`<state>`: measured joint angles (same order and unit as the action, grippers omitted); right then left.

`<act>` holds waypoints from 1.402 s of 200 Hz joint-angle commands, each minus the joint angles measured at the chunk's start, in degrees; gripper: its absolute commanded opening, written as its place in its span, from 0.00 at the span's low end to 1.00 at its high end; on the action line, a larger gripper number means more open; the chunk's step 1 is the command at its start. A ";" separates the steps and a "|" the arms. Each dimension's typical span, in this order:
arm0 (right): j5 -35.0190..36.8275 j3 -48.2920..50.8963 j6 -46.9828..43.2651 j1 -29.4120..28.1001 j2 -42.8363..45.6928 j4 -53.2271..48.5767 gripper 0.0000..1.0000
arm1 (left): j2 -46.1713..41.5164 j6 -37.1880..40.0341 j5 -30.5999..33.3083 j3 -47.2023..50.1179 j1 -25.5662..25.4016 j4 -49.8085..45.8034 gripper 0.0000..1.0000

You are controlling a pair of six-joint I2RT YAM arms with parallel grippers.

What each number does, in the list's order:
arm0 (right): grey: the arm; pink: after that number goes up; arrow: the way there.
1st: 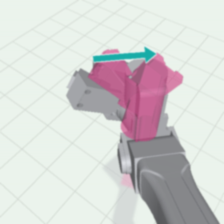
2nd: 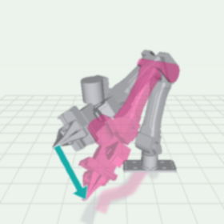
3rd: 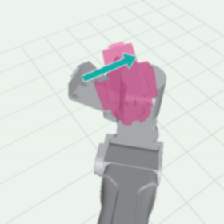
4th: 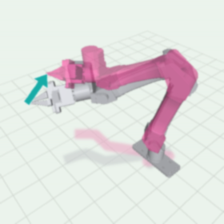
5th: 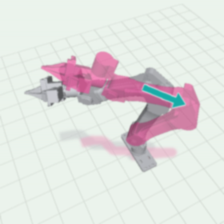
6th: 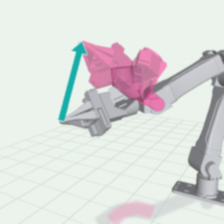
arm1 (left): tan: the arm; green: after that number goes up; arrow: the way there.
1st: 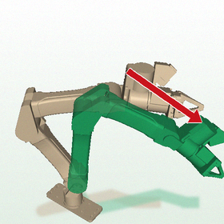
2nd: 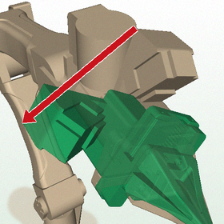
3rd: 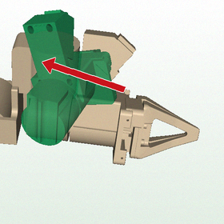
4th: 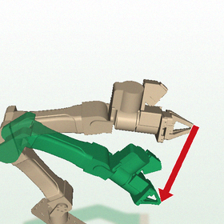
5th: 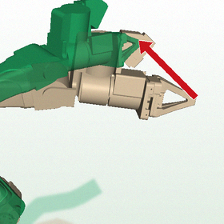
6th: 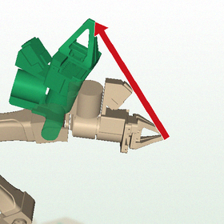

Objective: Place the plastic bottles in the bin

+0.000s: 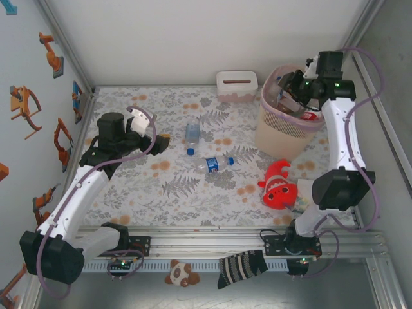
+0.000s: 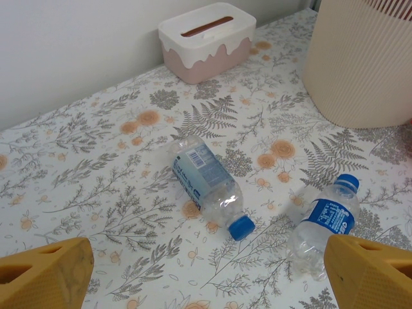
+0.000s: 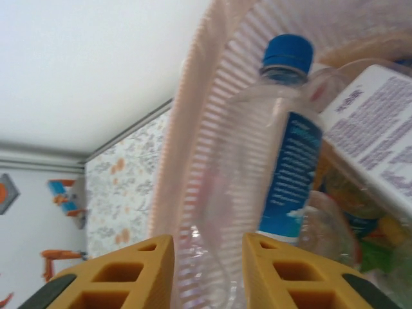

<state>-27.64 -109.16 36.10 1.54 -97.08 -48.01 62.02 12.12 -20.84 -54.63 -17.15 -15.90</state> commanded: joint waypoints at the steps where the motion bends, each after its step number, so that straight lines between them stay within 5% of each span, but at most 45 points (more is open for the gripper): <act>1: -5.91 -0.61 1.21 -1.25 -1.32 3.56 0.29 | -0.59 -0.33 -0.89 -0.83 0.34 -0.09 0.92; 55: -9.22 0.77 2.76 -2.33 -3.94 7.07 0.25 | -1.06 -0.17 -0.52 -0.74 0.36 -0.23 0.92; 120: -0.29 8.27 -0.53 -2.34 -4.09 2.65 0.23 | -1.24 -0.19 -0.56 -0.68 0.36 -0.28 0.92; 214: 3.07 -2.92 -1.98 -4.41 -0.21 -2.21 0.23 | -1.06 -0.08 -0.44 -0.74 0.37 -0.27 0.92; 280: 6.37 -3.66 -6.82 -10.80 4.03 -4.86 0.25 | -0.77 -0.17 -0.69 -0.74 0.45 -0.26 0.92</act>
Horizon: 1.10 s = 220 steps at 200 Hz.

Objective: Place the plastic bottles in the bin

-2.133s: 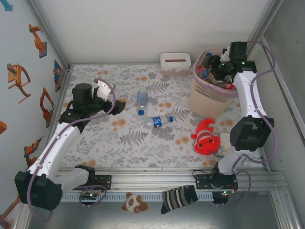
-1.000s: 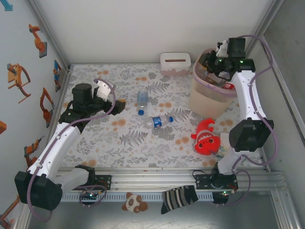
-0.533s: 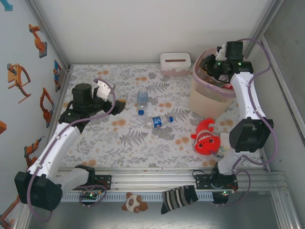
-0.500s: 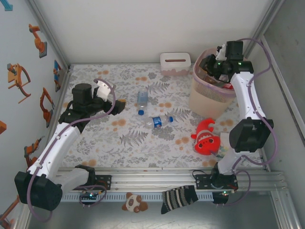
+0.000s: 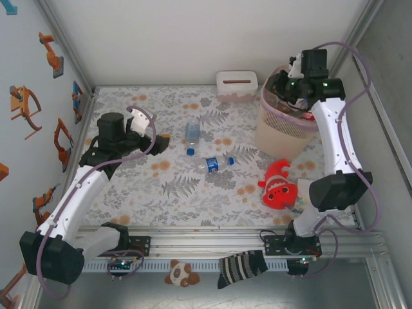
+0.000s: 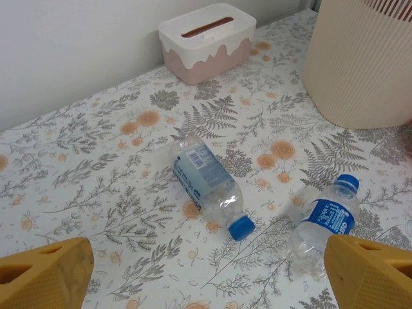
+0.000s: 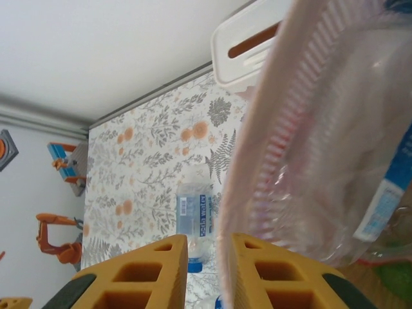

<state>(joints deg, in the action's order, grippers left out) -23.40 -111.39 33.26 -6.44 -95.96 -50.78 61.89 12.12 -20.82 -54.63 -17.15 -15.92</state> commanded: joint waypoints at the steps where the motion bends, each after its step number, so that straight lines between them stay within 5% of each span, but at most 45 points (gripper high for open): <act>1: 2.17 -1.40 -4.20 -2.98 2.99 -2.06 0.25 | -0.63 -0.17 -0.71 -0.74 0.45 -0.20 0.92; 35: 0.92 2.89 -14.55 -8.34 5.63 0.71 0.27 | -0.49 -0.32 -0.98 -0.74 0.40 -0.15 0.92; 80: -6.53 11.10 -47.29 -14.16 9.03 -0.29 0.34 | -0.39 -0.52 -1.24 -0.68 0.41 0.03 0.92; 122: -6.15 17.68 -72.64 -16.95 10.87 -0.73 0.42 | -0.83 -0.26 -0.80 -0.50 0.38 -0.09 0.92; 220: 3.80 18.17 -94.23 -26.00 -1.79 -3.66 0.55 | -0.67 -0.80 -0.71 -0.26 0.40 -0.01 0.94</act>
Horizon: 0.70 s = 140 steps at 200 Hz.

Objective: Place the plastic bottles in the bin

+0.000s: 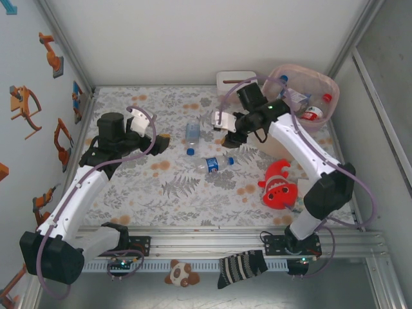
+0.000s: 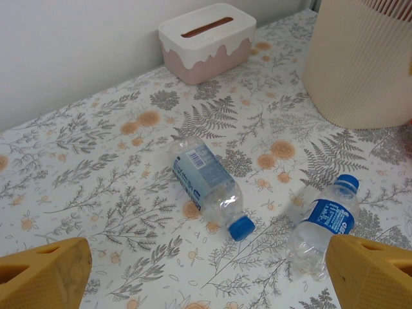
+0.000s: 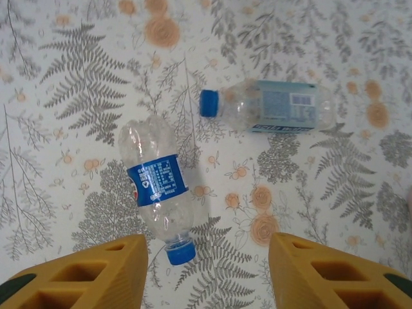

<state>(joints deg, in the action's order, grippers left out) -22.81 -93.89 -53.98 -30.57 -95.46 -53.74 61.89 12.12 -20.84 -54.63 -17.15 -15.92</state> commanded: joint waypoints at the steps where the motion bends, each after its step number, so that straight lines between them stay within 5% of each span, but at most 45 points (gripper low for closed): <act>1: 3.25 0.74 -7.10 -1.95 -2.42 -0.64 0.55 | -0.65 -0.79 -0.69 -0.28 0.38 0.00 0.94; 140: 7.44 7.08 -10.80 -8.10 -16.07 8.24 0.70 | -0.72 -1.27 -0.87 -0.48 0.36 0.00 0.94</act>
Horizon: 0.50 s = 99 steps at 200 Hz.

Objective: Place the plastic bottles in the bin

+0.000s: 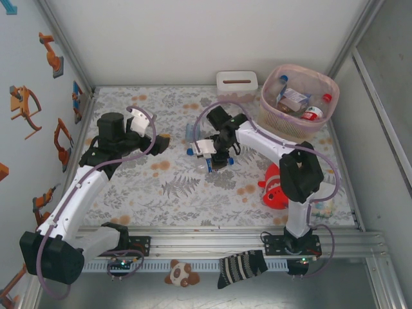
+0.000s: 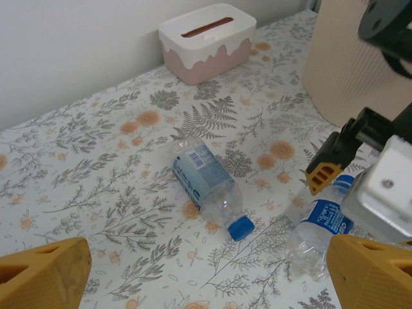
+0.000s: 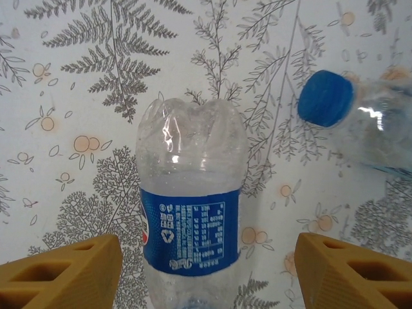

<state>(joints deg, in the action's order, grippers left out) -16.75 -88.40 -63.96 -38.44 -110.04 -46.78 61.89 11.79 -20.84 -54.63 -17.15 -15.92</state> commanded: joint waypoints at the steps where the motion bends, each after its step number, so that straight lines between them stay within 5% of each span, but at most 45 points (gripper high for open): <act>1: 1.42 1.62 -0.81 -0.24 -1.54 1.32 0.70 | -0.76 -0.92 -0.87 -0.48 0.36 0.01 0.94; 99: 1.13 4.48 2.26 -1.19 -5.24 5.47 0.65 | -0.18 -1.46 -1.23 -0.52 0.36 0.26 0.93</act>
<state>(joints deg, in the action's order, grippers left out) -15.49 -83.64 -63.00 -38.79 -113.54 -42.11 61.91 11.20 -20.95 -54.63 -17.15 -15.90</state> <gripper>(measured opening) 0.654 0.928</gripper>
